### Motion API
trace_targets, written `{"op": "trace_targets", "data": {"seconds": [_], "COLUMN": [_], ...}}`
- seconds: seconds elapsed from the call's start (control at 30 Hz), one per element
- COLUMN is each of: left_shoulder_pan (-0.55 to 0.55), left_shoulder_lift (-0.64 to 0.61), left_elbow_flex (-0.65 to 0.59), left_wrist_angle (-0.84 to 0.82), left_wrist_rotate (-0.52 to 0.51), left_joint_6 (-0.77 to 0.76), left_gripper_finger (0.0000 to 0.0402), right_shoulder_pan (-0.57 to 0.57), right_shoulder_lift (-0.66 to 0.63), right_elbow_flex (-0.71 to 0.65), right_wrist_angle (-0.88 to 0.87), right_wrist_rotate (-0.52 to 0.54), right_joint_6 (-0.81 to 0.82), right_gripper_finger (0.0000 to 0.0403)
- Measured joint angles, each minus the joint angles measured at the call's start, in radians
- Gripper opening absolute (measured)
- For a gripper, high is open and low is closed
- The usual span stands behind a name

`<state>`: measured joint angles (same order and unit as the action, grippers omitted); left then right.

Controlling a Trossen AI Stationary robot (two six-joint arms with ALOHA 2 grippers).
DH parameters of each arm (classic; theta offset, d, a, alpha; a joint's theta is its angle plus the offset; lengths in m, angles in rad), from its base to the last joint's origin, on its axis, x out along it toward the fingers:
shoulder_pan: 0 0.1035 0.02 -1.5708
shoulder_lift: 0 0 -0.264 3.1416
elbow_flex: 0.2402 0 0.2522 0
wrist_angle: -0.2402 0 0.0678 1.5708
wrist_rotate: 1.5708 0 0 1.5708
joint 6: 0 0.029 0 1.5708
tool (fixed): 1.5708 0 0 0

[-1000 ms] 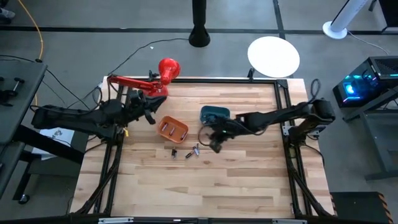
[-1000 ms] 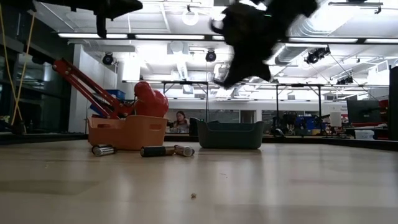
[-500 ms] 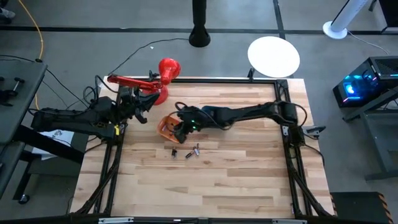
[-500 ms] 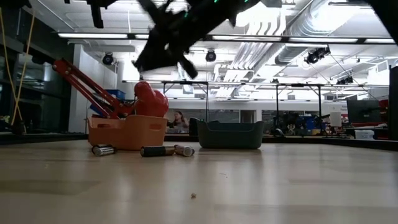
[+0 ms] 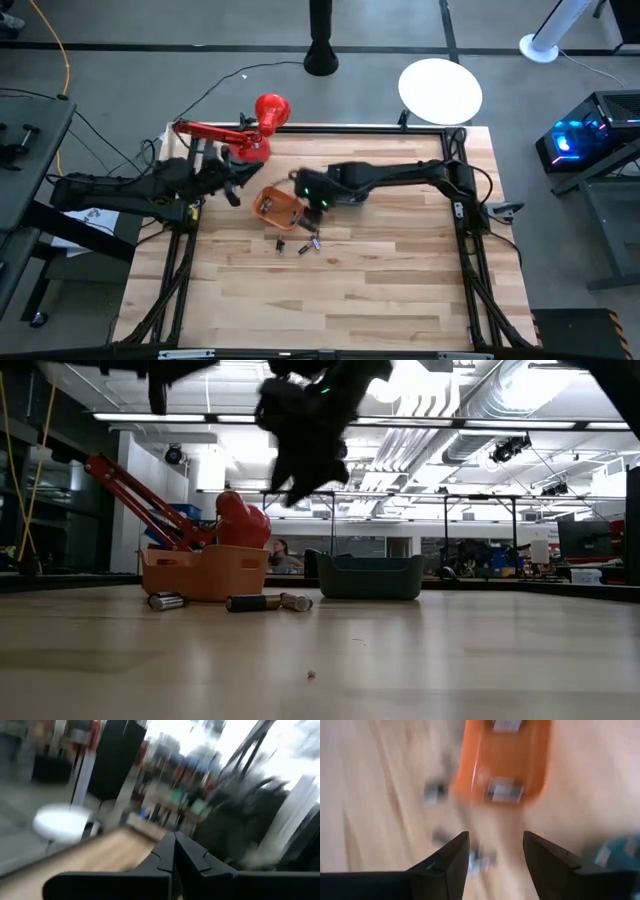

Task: Sort batteries
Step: Put the silver battery into the orange bin

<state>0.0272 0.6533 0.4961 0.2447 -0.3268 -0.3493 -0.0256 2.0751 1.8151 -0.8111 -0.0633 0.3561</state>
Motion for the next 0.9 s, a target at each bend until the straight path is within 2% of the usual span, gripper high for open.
{"op": "trace_targets", "data": {"seconds": [0.1,0.27,0.47,0.6,0.9], "left_shoulder_pan": [-0.01,-0.059,-0.099,-0.1,-0.099], "left_shoulder_lift": [0.034,0.125,0.208,0.235,0.238], "left_elbow_flex": [0.0,-0.003,-0.002,-0.002,-0.002], "left_wrist_angle": [-0.181,-0.339,-0.322,-0.319,-0.299], "left_wrist_rotate": [0.0,0.007,0.007,0.007,0.006], "left_joint_6": [-0.092,-0.204,-0.223,-0.223,-0.183], "left_gripper_finger": [0.0,0.0,0.0,0.0,0.0], "right_shoulder_pan": [0.049,0.137,0.214,0.207,0.188], "right_shoulder_lift": [-0.013,-0.018,-0.001,0.007,0.014], "right_elbow_flex": [-0.087,-0.207,-0.24,-0.238,-0.239], "right_wrist_angle": [-0.08,-0.02,0.121,0.144,0.167], "right_wrist_rotate": [-0.01,-0.02,0.077,0.166,0.218], "right_joint_6": [0.009,0.174,0.359,0.468,0.499], "right_gripper_finger": [0.0178,0.0178,0.0178,0.0178,0.0167]}}
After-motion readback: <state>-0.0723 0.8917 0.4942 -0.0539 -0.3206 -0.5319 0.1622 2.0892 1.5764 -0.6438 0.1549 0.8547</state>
